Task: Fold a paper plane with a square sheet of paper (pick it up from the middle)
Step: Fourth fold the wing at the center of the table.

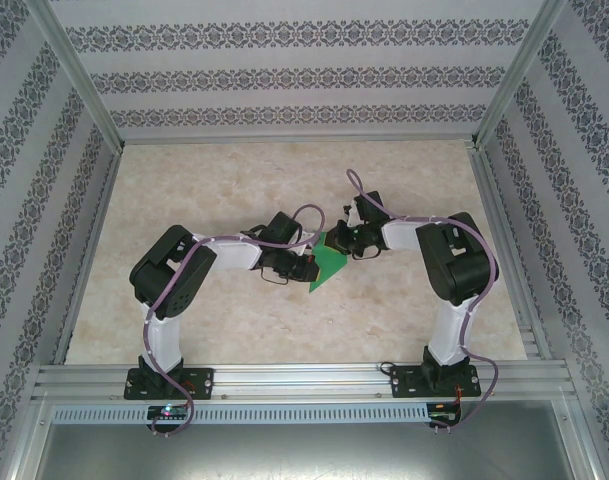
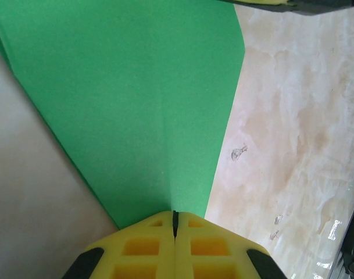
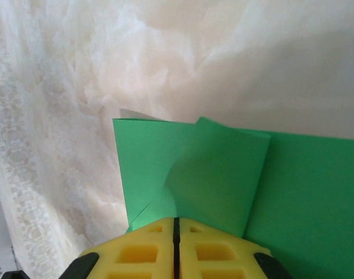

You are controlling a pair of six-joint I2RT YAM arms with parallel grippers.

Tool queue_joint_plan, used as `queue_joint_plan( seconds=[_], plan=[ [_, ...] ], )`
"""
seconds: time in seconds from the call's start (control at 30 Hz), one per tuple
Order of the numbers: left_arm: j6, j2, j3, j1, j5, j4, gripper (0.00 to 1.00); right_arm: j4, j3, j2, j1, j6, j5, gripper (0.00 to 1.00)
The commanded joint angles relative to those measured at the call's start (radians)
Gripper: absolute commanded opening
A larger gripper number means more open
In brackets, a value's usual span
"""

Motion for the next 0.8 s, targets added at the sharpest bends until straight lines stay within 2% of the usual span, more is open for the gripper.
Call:
queue_joint_plan(
  seconds=[0.0, 0.77],
  plan=[
    [0.038, 0.088, -0.096, -0.017, -0.083, -0.194, 0.07, -0.025, 0.042, 0.052, -0.057, -0.042, 0.118, 0.09],
    [0.078, 0.057, -0.118, -0.017, -0.102, -0.283, 0.06, -0.168, 0.243, 0.148, -0.123, -0.083, 0.160, 0.09]
  ],
)
